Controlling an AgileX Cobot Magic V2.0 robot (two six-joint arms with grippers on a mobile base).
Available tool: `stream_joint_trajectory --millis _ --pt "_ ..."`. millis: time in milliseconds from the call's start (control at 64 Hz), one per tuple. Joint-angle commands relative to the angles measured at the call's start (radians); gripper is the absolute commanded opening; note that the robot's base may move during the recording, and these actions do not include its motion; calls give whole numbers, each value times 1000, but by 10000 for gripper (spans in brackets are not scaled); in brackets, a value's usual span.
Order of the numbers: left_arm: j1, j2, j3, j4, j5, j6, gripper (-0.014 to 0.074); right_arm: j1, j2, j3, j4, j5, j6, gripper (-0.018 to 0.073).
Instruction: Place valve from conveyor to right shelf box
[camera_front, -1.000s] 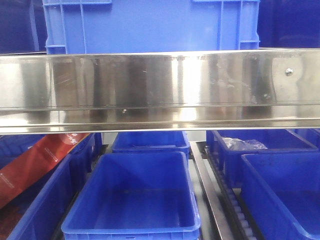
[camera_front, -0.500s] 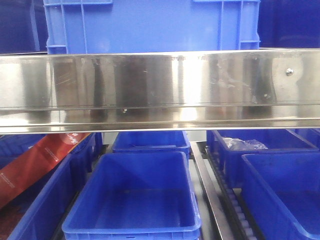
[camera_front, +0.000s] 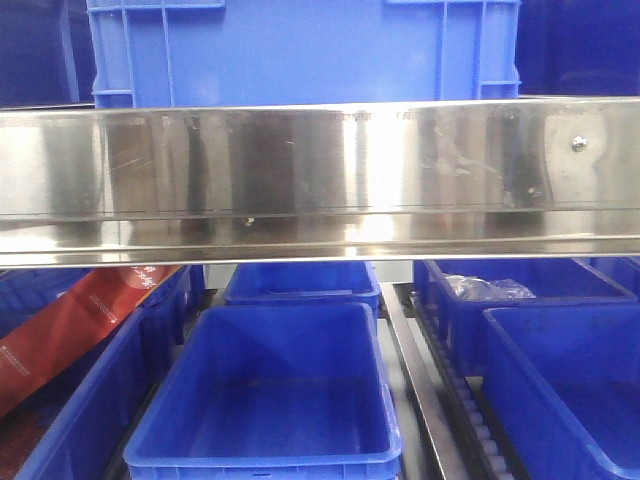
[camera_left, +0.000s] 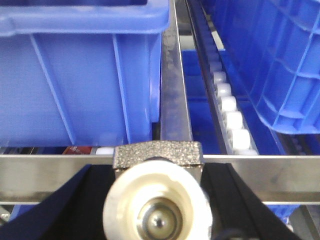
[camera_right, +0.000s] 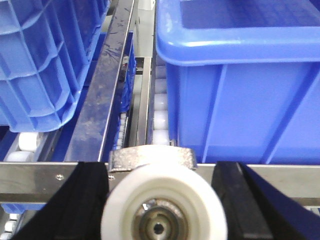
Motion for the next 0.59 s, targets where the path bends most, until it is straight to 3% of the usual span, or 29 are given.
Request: stream_joint_trajectory --millis 0,172,328,469,578 --pt "3 -8 -19 -10 -89 3 -111 -6 -11 -11 12 -96 -3 -162" --pt "3 77 -158 -71 -77 113 -111 -6 32 -114 29 -105 -36 -162" --pt "3 213 -289 -206 -79 234 -111 24 136 -243 29 -116 -46 -162" --pt "-5 352 -437 -279 -84 271 -111 108 259 -368 28 -126 -46 -160" --pt "-68 464 -564 -277 -84 272 -111 188 360 -467 28 -145 -46 -160"
